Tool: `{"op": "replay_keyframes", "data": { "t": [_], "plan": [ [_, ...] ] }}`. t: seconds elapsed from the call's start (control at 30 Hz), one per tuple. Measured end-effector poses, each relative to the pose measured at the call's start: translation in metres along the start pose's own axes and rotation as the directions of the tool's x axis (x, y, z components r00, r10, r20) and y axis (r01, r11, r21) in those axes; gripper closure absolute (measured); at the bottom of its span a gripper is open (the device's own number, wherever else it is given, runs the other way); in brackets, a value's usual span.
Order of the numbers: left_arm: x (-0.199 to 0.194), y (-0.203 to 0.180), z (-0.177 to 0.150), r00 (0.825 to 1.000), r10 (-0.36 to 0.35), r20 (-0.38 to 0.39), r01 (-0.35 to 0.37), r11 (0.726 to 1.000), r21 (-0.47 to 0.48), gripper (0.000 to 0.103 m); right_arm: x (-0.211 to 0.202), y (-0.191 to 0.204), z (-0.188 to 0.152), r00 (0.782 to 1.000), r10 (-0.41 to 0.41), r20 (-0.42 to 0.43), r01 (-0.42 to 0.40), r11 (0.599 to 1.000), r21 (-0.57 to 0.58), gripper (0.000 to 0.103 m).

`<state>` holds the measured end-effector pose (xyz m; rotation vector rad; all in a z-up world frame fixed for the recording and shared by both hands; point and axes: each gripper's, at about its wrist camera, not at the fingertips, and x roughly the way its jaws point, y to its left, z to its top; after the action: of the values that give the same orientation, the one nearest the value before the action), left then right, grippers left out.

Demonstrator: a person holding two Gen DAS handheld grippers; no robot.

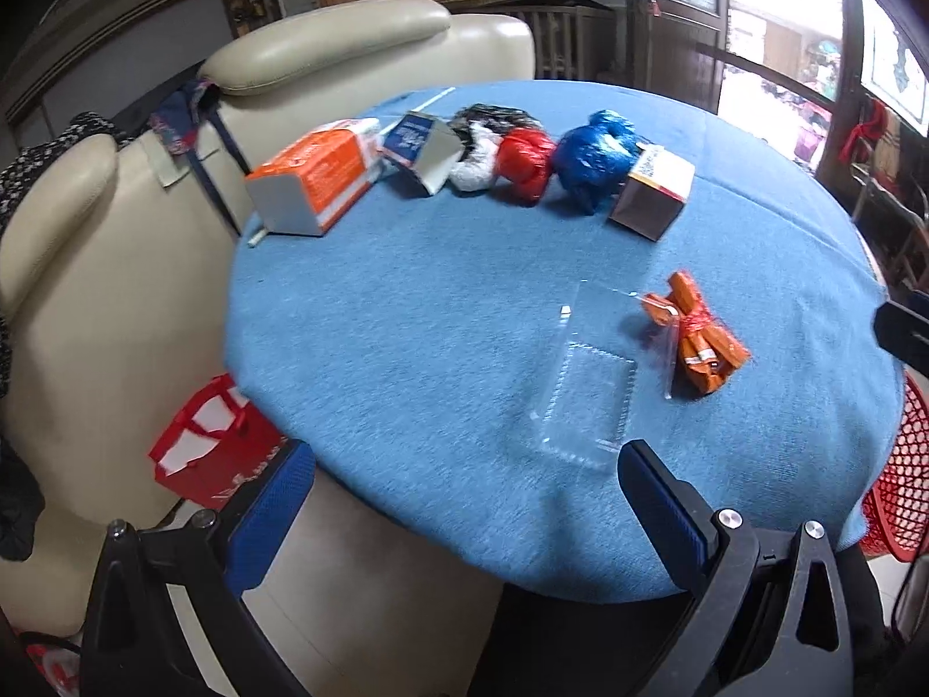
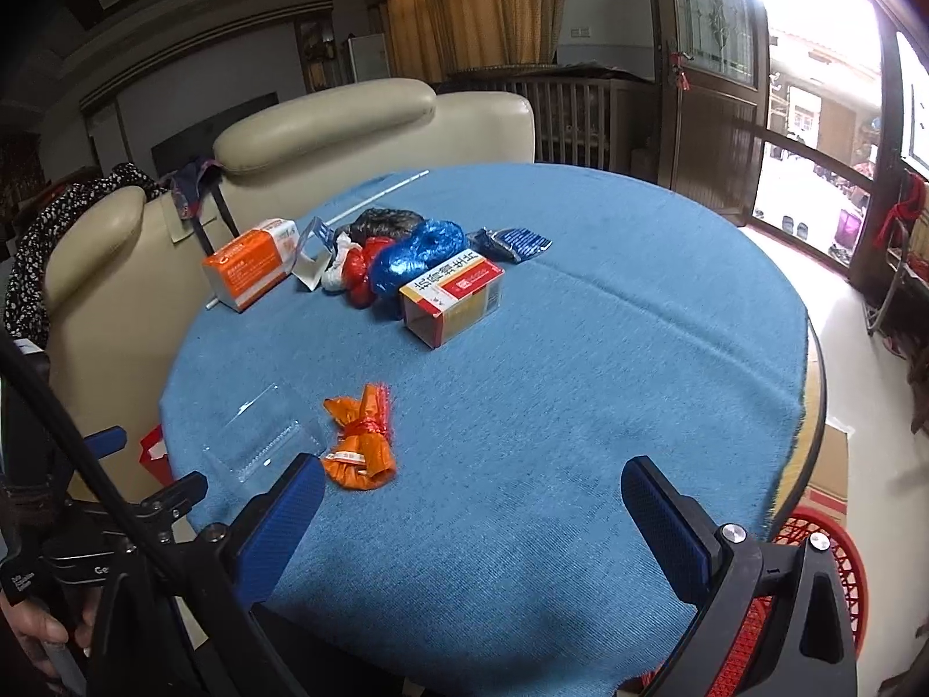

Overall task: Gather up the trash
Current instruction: 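Grasp the clear plastic tray with the left tool while the right tool approaches the orange bag bundle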

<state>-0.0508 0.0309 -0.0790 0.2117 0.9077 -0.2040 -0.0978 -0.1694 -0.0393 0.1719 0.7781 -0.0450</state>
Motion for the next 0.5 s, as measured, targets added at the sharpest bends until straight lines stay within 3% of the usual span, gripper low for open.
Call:
{"op": "replay_keyframes", "data": {
  "t": [0.13,0.37,0.43,0.5],
  "plan": [
    [0.006,-0.011,0.007,0.994,-0.11,-0.015,0.11,0.994,0.017,0.0,0.013,-0.01,-0.003,0.999,0.003,-0.047,-0.002,1.0,0.013,0.0],
    [0.032,-0.022,0.025,0.979,-0.19,-0.069,0.19,0.982,-0.012,0.0,0.028,-0.029,-0.001,0.998,0.03,-0.05,-0.027,0.998,0.054,0.0],
    [0.04,-0.02,0.027,0.973,-0.215,-0.083,0.213,0.977,-0.033,0.004,0.03,-0.031,0.0,0.998,0.046,-0.048,-0.043,0.997,0.058,0.0],
    [0.045,-0.02,0.028,0.968,-0.232,-0.097,0.229,0.973,-0.041,0.02,0.031,-0.033,0.001,0.996,0.069,-0.053,-0.066,0.996,0.059,0.0]
  ]
}}
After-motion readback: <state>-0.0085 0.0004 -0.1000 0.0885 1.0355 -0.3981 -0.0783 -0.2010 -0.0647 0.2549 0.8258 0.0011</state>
